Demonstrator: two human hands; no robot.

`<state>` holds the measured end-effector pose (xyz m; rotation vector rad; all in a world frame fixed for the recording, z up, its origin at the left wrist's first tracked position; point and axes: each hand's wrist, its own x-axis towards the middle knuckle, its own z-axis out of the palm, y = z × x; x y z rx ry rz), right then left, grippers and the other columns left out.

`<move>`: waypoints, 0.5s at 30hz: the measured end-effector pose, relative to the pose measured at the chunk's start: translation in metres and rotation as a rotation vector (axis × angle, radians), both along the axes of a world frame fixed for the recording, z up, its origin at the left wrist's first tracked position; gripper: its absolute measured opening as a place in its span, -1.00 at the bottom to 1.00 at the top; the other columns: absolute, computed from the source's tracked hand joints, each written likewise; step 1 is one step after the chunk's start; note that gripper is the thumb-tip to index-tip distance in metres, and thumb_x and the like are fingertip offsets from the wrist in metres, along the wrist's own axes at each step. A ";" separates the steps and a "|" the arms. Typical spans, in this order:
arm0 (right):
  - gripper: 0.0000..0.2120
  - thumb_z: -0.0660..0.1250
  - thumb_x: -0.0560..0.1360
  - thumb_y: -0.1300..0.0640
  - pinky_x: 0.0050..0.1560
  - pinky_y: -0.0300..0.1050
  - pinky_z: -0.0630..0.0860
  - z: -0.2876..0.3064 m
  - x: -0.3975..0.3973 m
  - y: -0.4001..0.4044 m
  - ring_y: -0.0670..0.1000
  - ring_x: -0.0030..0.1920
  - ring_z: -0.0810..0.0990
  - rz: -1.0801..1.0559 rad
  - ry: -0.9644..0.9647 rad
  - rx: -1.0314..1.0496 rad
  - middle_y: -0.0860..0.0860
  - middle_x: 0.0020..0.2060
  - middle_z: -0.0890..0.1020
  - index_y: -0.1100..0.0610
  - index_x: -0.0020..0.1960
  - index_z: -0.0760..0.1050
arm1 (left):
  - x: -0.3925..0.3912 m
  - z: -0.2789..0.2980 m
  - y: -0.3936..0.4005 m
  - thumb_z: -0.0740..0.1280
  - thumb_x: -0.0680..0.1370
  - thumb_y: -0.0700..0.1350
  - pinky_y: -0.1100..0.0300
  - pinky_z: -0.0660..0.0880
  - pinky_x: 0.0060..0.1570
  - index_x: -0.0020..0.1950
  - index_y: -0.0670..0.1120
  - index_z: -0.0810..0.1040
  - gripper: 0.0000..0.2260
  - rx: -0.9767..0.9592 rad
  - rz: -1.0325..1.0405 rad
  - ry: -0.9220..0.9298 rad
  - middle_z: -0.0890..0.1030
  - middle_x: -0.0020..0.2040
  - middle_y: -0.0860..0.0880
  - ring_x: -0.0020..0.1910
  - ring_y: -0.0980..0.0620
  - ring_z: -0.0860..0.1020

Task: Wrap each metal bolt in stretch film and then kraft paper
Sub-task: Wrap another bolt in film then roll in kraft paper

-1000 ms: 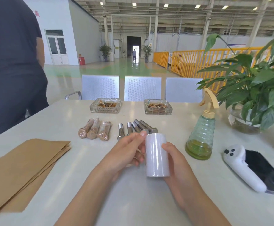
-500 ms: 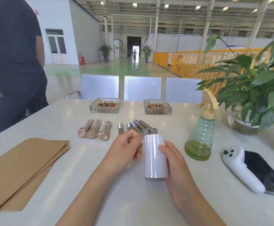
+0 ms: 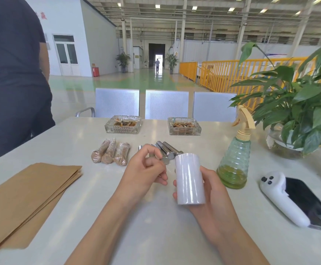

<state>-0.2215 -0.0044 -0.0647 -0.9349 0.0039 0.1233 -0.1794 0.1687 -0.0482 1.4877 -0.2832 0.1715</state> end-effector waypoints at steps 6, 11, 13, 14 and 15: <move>-0.62 0.31 0.59 -0.06 -0.16 0.02 0.61 0.002 0.000 -0.004 0.14 -0.08 0.64 0.012 -0.043 0.048 0.26 0.18 0.67 0.06 0.33 0.60 | -0.009 0.005 0.001 0.18 0.57 -0.40 0.16 0.54 -0.23 -0.18 -0.14 0.69 -0.66 0.157 -0.047 -0.022 0.53 -0.37 -0.12 -0.39 -0.02 0.49; -0.45 0.56 0.36 -0.05 -0.15 0.00 0.64 -0.002 -0.002 -0.004 0.10 -0.05 0.69 -0.070 -0.067 -0.088 0.17 0.11 0.71 0.12 0.29 0.60 | -0.012 0.005 -0.002 0.37 0.59 -0.26 0.19 0.59 -0.20 -0.13 -0.18 0.70 -0.85 0.133 -0.076 0.066 0.58 -0.33 -0.13 -0.33 -0.02 0.56; -0.44 0.60 0.26 -0.06 -0.13 0.00 0.65 -0.004 -0.002 -0.002 0.07 -0.09 0.70 -0.131 -0.102 -0.198 0.10 0.02 0.72 0.03 0.23 0.62 | -0.013 0.004 -0.004 0.51 0.52 -0.19 0.18 0.61 -0.19 -0.13 -0.21 0.67 -0.90 0.104 -0.045 0.078 0.60 -0.33 -0.11 -0.34 -0.01 0.56; -0.47 0.60 0.24 -0.09 -0.12 0.01 0.65 -0.005 -0.003 0.000 0.05 -0.10 0.70 -0.150 -0.122 -0.248 0.07 0.00 0.72 -0.03 0.19 0.63 | -0.012 0.004 -0.004 0.53 0.49 -0.20 0.17 0.62 -0.18 -0.13 -0.22 0.65 -0.89 0.089 -0.040 0.085 0.60 -0.34 -0.09 -0.34 0.01 0.56; -0.50 0.60 0.25 -0.11 -0.10 0.01 0.66 -0.005 -0.004 0.002 0.04 -0.10 0.71 -0.168 -0.140 -0.298 0.02 0.00 0.72 -0.09 0.16 0.63 | -0.011 0.004 -0.003 0.54 0.48 -0.23 0.16 0.63 -0.15 -0.12 -0.23 0.64 -0.89 0.073 -0.045 0.090 0.59 -0.34 -0.07 -0.35 0.02 0.56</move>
